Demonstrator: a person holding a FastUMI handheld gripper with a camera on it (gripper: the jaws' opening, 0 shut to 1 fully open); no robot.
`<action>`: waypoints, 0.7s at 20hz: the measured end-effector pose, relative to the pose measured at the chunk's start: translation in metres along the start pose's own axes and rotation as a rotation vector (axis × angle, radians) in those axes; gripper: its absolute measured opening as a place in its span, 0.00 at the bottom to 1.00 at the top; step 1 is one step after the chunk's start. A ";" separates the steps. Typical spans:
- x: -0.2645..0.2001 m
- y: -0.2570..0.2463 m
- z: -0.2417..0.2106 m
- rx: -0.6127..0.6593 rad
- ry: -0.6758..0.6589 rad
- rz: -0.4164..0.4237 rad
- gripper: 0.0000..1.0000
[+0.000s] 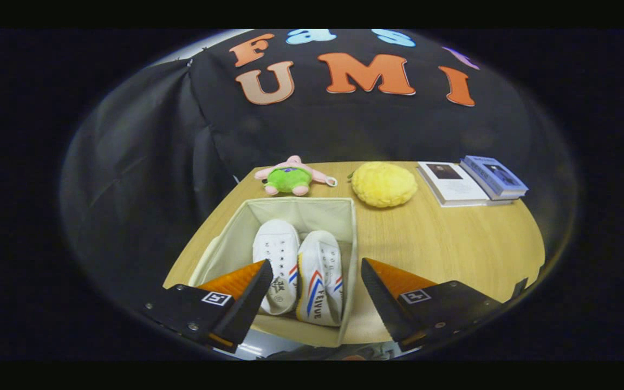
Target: Open the storage box then place both shoes into the box .Put the left shoe in first, then the right shoe, with the right side of both shoes facing outward in a uniform manner.
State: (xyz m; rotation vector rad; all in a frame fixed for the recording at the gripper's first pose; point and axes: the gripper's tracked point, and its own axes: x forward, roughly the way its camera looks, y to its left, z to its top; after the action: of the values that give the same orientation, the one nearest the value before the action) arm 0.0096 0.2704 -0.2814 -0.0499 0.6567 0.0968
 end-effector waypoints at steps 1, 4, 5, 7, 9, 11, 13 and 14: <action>-0.002 -0.006 0.008 0.002 -0.016 -0.004 0.97; -0.017 -0.030 0.031 0.023 -0.054 -0.028 0.97; -0.023 -0.037 0.042 0.036 -0.075 -0.031 0.97; -0.039 -0.056 0.066 0.053 -0.126 -0.051 0.97; -0.056 -0.078 0.090 0.061 -0.185 -0.080 0.97; -0.077 -0.095 0.113 0.073 -0.242 -0.098 0.97; -0.101 -0.116 0.137 0.062 -0.303 -0.133 0.97; -0.113 -0.127 0.147 0.049 -0.334 -0.153 0.97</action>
State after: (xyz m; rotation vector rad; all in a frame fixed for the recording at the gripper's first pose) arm 0.0232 0.1466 -0.0935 -0.0352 0.3197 -0.0587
